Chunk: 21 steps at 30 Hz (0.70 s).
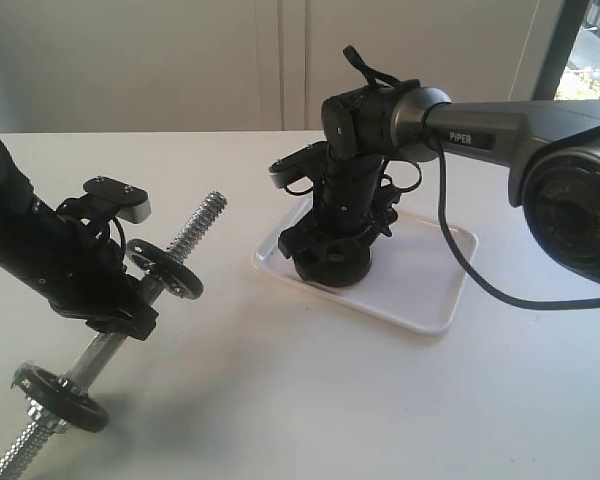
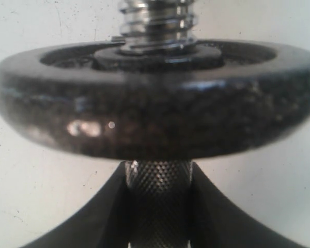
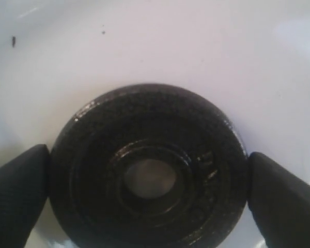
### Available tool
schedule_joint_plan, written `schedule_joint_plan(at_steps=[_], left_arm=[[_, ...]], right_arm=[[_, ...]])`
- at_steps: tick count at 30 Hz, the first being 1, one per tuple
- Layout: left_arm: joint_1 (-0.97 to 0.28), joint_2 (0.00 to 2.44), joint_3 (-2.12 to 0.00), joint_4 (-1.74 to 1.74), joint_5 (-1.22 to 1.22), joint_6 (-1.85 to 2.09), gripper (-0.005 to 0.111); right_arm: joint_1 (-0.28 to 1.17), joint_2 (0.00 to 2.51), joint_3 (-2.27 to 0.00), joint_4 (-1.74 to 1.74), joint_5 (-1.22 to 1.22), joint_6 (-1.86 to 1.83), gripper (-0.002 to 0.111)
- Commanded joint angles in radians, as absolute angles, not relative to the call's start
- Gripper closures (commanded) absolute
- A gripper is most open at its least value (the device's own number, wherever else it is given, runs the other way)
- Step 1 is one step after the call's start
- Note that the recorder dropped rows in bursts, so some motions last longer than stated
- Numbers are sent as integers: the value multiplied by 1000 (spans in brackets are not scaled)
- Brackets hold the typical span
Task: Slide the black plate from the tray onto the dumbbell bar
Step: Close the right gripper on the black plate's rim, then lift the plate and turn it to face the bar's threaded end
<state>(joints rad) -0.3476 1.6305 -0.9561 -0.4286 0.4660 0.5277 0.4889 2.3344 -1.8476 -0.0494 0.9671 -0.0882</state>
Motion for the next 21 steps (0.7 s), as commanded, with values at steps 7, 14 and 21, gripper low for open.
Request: schedule_joint_plan(at_steps=[7,14,21], left_arm=[[-351,1582,-972,-514,463,522,107],[-351,1582,-972,-514,463,528,107],[-351,1582,-972,-514,463,537,107]], right_arm=[[488,2318,-1843,-130,1018,-38,108],[477,2107,-1787,-127,1070,-45,108],[396,1816,-1603,-20,1068,-69,108]])
